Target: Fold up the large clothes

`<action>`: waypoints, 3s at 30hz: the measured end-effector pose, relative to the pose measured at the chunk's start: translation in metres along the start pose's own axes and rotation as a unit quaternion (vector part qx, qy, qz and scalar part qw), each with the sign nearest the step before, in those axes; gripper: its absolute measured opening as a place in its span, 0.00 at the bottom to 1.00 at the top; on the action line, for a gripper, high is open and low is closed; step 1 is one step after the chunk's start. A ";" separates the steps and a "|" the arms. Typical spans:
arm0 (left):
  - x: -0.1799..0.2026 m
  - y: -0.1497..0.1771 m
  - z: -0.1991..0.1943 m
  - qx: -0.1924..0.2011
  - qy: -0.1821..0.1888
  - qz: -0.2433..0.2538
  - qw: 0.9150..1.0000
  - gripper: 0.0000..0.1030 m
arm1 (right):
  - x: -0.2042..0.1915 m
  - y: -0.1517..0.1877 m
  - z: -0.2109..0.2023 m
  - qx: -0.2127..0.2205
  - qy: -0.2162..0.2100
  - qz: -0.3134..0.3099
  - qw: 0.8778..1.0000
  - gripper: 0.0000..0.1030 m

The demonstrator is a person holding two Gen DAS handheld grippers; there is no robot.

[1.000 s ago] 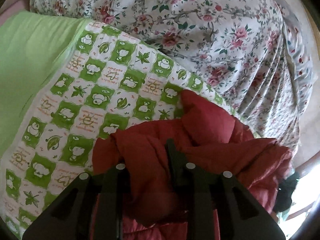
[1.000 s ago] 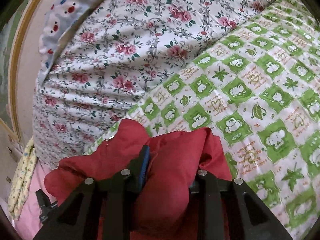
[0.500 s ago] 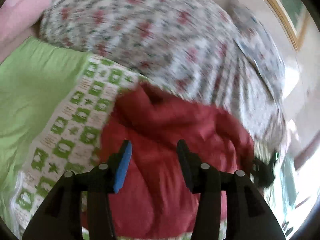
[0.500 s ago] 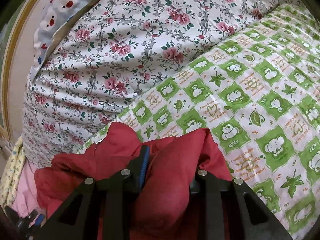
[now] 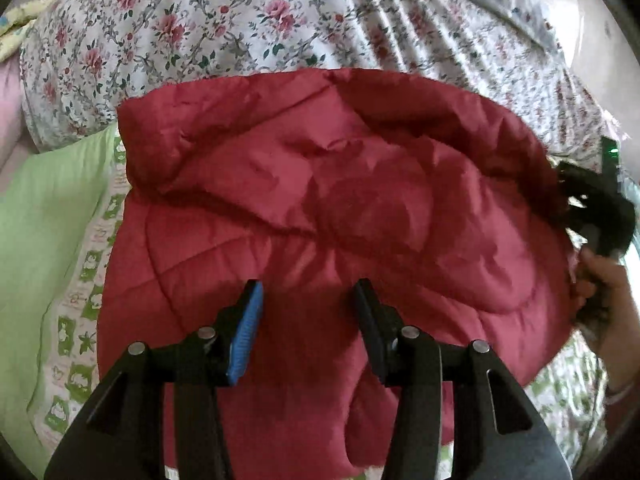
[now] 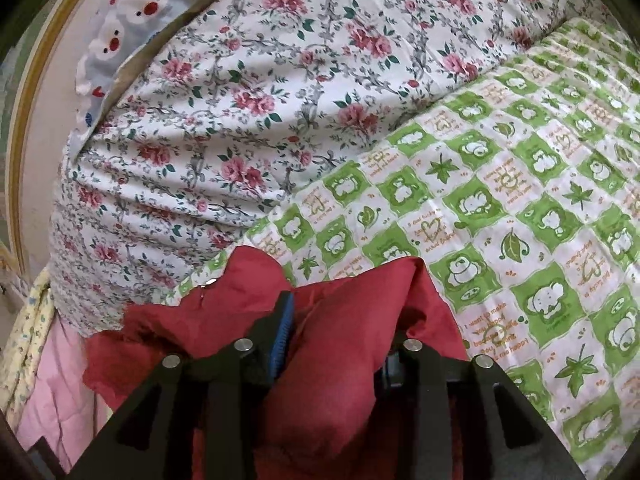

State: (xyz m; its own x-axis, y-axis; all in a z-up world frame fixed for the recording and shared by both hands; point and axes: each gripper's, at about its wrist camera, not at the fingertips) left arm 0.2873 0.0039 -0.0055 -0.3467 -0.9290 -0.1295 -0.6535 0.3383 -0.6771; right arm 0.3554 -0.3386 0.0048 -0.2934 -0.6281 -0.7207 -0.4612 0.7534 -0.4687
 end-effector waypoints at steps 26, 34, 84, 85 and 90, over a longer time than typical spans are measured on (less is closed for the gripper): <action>-0.011 -0.013 0.034 -0.026 -0.004 -0.021 0.999 0.44 | -0.084 0.090 0.005 -0.059 0.087 -0.287 0.952 0.67; -0.049 -0.008 0.014 -0.008 0.011 -0.072 0.997 0.44 | -0.055 0.063 0.031 -0.055 0.126 -0.254 0.957 0.69; -0.110 0.085 -0.042 -0.017 0.055 -0.200 0.978 0.73 | 0.029 0.082 -0.099 0.001 0.018 -0.116 0.993 0.80; -0.111 0.085 -0.042 -0.017 0.054 -0.199 0.978 0.73 | 0.034 0.081 -0.098 0.002 0.020 -0.110 0.994 0.80; -0.117 0.085 -0.036 -0.023 0.063 -0.195 0.979 0.73 | 0.066 0.065 -0.092 -0.012 0.019 -0.059 0.998 0.82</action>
State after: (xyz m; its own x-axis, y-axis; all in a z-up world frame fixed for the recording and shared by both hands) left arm 0.2485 0.1468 -0.0217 -0.1429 -0.9641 0.2239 -0.7816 -0.0289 -0.6231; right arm 0.2288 -0.3494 -0.0260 -0.2664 -0.7196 -0.6413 -0.5148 0.6687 -0.5365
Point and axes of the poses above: each gripper's, at about its wrist camera, not at the fingertips, and z roughly the way its jaws point, x to its right, y to its underside, and after that the axes turned 14 degrees about z, right-handed
